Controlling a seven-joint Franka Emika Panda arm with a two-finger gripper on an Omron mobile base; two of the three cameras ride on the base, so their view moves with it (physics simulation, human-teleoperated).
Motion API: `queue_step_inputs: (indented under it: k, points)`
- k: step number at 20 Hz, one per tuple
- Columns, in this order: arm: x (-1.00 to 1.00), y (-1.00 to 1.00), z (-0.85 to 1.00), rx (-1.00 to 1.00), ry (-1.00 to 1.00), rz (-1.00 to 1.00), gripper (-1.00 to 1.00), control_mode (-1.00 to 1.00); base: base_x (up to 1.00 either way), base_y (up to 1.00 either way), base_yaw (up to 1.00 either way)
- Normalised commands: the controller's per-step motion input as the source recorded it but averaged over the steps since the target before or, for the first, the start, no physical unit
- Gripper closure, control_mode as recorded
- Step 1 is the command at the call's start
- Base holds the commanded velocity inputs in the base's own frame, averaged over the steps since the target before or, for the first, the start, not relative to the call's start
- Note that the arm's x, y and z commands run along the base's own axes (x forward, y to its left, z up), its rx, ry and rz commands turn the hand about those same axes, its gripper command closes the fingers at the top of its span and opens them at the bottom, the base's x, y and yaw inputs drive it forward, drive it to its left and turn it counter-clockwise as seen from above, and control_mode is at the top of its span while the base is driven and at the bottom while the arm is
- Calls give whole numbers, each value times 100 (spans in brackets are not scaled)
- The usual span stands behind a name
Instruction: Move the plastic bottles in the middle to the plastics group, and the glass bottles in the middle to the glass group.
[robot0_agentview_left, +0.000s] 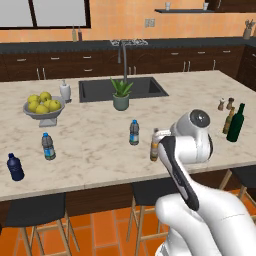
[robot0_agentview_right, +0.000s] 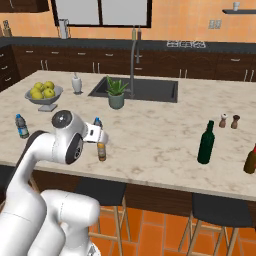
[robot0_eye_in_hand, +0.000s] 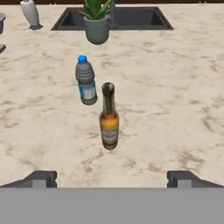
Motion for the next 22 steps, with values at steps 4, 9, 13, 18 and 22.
queue_step_inputs:
  k: [4,9,13,18,22]
  points:
    - [40,26,-17,0,8,1,-100,-100,0,0,0]
    - [38,1,-11,0,19,4,-100,-100,0,0,0]
    - [18,-17,-6,0,11,1,-100,-100,0,0,0]
    - [24,-3,-19,0,5,0,-100,-100,0,0,0]
    - [29,0,-42,0,0,0,-100,-100,0,0,0]
